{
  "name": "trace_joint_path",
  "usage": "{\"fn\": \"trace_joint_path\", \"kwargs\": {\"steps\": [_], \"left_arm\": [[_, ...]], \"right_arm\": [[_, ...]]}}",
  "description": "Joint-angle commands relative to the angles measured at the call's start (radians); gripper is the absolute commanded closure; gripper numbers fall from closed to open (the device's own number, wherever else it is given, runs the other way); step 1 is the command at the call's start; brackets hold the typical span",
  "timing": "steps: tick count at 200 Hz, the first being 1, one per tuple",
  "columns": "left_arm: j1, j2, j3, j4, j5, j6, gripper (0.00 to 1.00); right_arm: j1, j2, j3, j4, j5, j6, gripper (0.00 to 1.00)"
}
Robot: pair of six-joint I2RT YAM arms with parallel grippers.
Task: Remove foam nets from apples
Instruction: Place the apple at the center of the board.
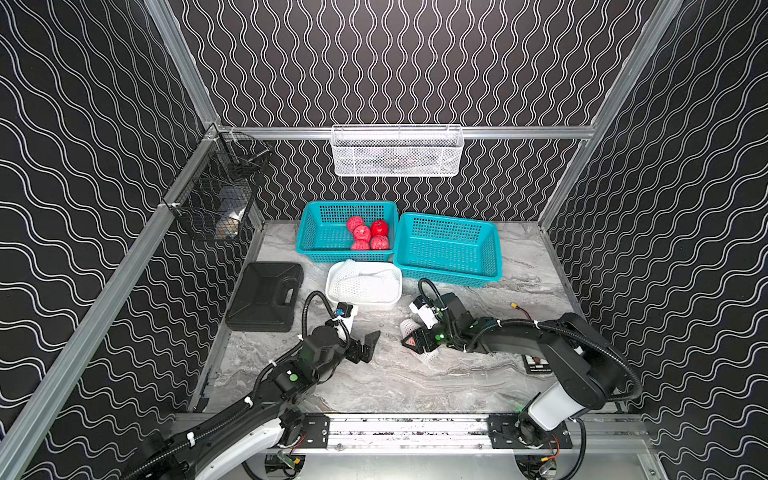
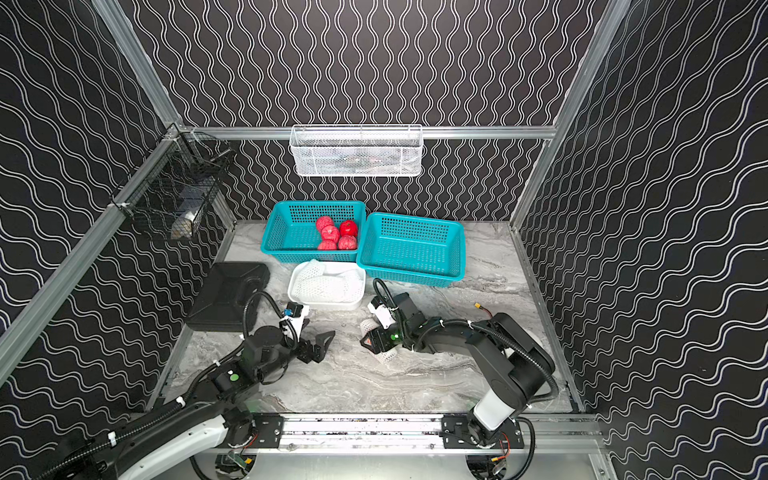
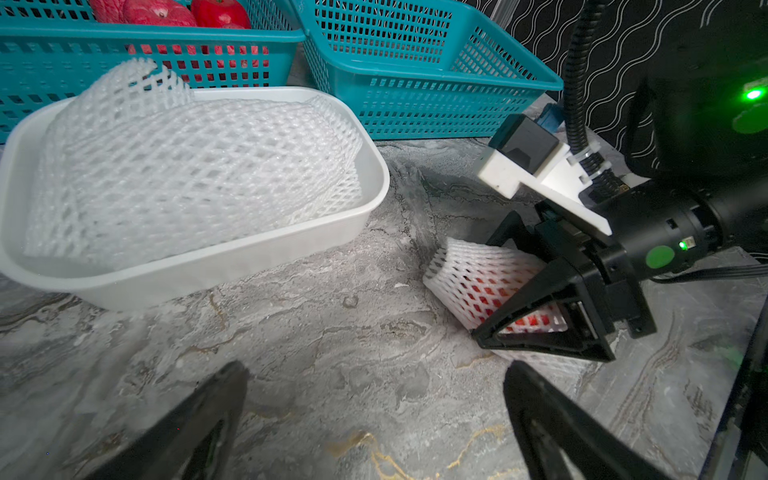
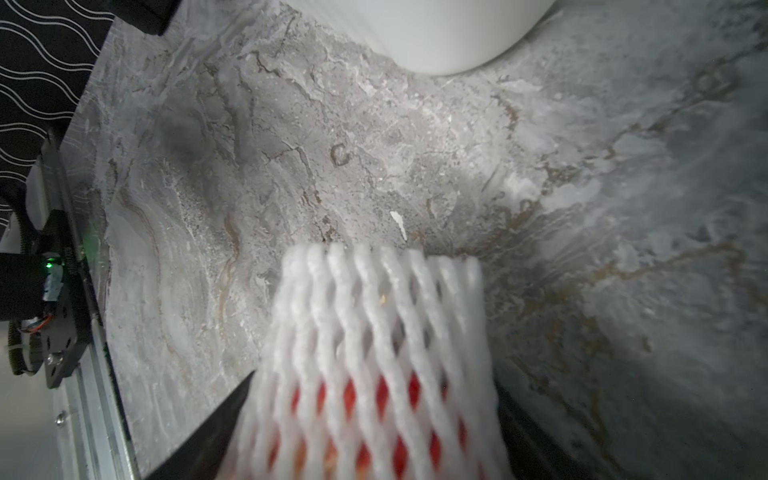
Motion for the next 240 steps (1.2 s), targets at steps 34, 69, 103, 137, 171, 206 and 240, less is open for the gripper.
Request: {"fn": "trace_joint_path", "kwargs": {"steps": [34, 69, 103, 137, 171, 206, 240], "left_arm": [[0.000, 0.008, 0.001, 0.007, 0.008, 0.032, 0.01], [0.001, 0.024, 0.011, 0.007, 0.004, 0.036, 0.01], [0.001, 0.027, 0.034, -0.004, 0.004, 0.028, 0.01], [0.000, 0.013, 0.033, -0.014, 0.013, 0.015, 0.01], [0.001, -0.025, 0.028, -0.053, 0.028, 0.005, 0.00], [0.001, -0.063, 0.005, -0.076, 0.035, -0.009, 0.01], [0.001, -0.068, 0.007, -0.081, 0.048, -0.013, 0.01]], "right_arm": [[0.002, 0.024, 0.029, 0.003, 0.066, 0.007, 0.07], [0.003, -0.005, 0.063, -0.036, 0.085, 0.019, 0.00], [0.002, -0.075, 0.112, -0.116, 0.093, 0.024, 0.00], [-0.001, -0.181, 0.107, -0.162, 0.107, 0.052, 0.00], [-0.035, -0.308, 0.009, -0.139, 0.094, 0.108, 0.00], [-0.135, -0.366, -0.116, -0.040, -0.091, 0.192, 0.00], [-0.133, -0.404, -0.203, -0.012, -0.148, 0.227, 0.00]]}}
